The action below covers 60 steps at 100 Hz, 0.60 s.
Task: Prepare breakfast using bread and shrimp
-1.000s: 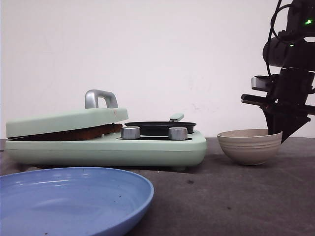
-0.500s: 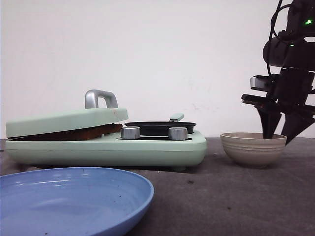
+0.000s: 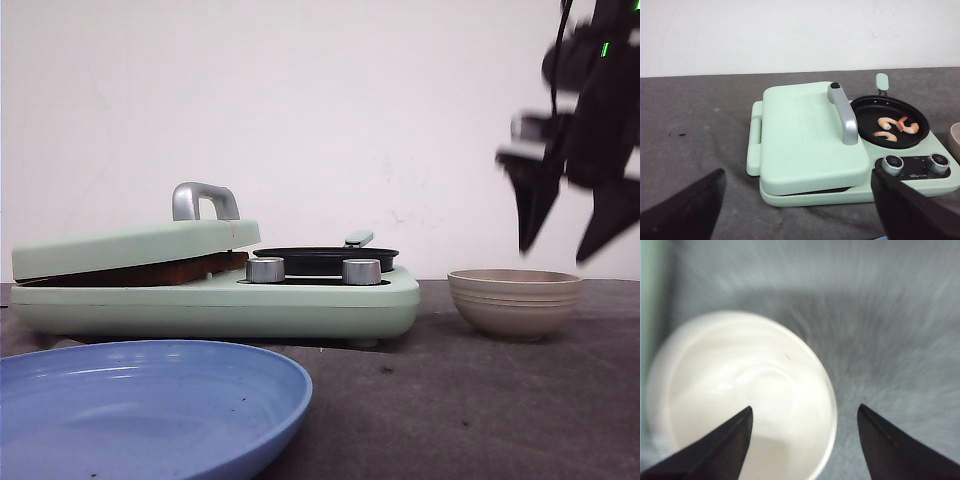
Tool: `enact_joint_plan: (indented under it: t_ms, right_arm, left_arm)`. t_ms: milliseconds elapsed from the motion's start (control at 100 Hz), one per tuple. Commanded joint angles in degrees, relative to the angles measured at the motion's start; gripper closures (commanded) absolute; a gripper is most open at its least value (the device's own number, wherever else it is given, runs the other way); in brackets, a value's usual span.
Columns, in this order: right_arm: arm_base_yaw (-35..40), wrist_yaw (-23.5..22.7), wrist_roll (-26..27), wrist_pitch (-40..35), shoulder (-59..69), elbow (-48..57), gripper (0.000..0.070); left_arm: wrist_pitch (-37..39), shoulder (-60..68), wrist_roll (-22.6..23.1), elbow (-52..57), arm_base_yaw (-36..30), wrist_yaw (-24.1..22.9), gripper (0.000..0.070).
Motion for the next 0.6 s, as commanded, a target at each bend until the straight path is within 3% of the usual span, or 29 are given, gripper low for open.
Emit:
enact_joint_plan:
  t_ms: [0,320,410,470,590]
  right_arm:
    - [0.0,-0.7,-1.0,0.4,-2.2,1.4,0.0289]
    - [0.1,-9.6,-2.9,1.4,-17.1,1.3,0.0290]
    - [0.5,-13.8,-2.9,2.0,-20.3,0.8,0.0301]
    - [1.1,-15.7,-2.9,2.5,-22.2,-0.1,0.0360]
    - [3.1,-16.5,-3.0,5.3,-26.5,-4.1,0.0588]
  left_arm:
    - [0.7,0.2,-0.6,0.4,-0.2,-0.1,0.0196]
    - [0.8,0.2,-1.2,0.4,-0.2,1.4,0.0199]
    - [0.8,0.2,-2.0,0.4,-0.2,1.4,0.0289]
    - [0.8,0.2,-2.2,0.4,-0.2,1.4,0.0372]
    - [1.0,0.2,-2.5,0.4,-0.2,1.4,0.0551]
